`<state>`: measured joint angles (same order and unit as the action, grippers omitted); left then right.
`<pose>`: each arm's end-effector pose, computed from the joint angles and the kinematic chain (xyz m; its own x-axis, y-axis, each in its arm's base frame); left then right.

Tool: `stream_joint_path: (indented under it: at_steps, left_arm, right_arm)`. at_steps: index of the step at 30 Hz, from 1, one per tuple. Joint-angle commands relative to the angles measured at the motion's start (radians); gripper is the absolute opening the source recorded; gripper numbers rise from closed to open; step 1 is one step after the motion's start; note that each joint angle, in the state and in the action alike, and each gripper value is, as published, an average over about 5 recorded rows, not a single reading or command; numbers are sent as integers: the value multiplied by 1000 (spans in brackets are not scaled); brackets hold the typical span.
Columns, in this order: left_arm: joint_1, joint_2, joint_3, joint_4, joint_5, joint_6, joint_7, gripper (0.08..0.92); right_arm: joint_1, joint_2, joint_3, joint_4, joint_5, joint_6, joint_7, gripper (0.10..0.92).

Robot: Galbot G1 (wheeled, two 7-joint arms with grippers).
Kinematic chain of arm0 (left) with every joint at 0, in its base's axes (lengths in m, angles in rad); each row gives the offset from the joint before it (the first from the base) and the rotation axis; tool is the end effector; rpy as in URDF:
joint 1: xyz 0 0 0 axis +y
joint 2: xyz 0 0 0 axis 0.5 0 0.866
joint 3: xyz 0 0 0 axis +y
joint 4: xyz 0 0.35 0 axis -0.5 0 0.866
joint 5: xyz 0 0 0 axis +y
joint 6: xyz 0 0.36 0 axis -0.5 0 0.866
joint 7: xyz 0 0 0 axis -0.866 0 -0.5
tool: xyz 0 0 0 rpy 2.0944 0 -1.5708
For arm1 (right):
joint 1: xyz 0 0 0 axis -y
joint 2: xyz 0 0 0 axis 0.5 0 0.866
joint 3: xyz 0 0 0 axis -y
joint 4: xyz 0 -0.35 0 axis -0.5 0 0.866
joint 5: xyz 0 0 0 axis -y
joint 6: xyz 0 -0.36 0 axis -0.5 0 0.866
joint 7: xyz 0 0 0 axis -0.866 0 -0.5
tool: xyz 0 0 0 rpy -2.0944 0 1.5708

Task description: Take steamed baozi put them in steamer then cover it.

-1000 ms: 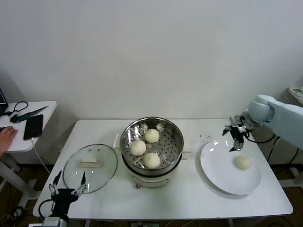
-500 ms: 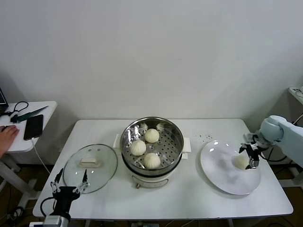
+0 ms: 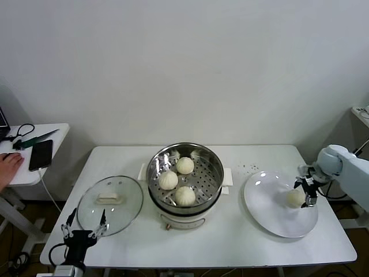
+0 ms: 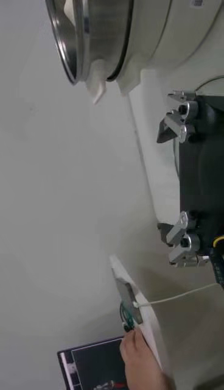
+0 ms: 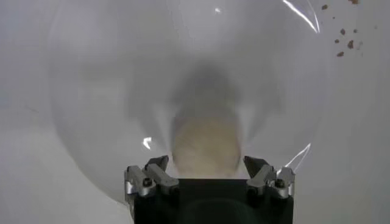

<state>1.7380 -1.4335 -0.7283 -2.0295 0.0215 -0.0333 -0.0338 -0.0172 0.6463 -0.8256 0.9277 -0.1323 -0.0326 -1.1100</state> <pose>0.1290 0.0911 -0.3400 -0.9762 -0.1447 0.1618 -0.0995 0.9608 0.2588 0.5171 -0.2825 -0.2367 -0.0963 0.0179 0.9952 -0.9946 0.0371 -0.0969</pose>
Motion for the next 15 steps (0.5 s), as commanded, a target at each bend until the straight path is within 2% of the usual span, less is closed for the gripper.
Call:
stream_joint_path:
  at_steps: [1,6,15]
  left_arm:
    - [2,1,0,0,2,-1,0,823]
    - [5,1,0,1,6,-2,0,823]
    - [8,3,2,3,7,-3,-1,823]
  right_arm:
    - [-20,45,27,-58,-31,18,-5,823]
    - [-10,53,10,-58,-23,20,-21,820]
    - [20,38,-42,-50,1,21,-32,708]
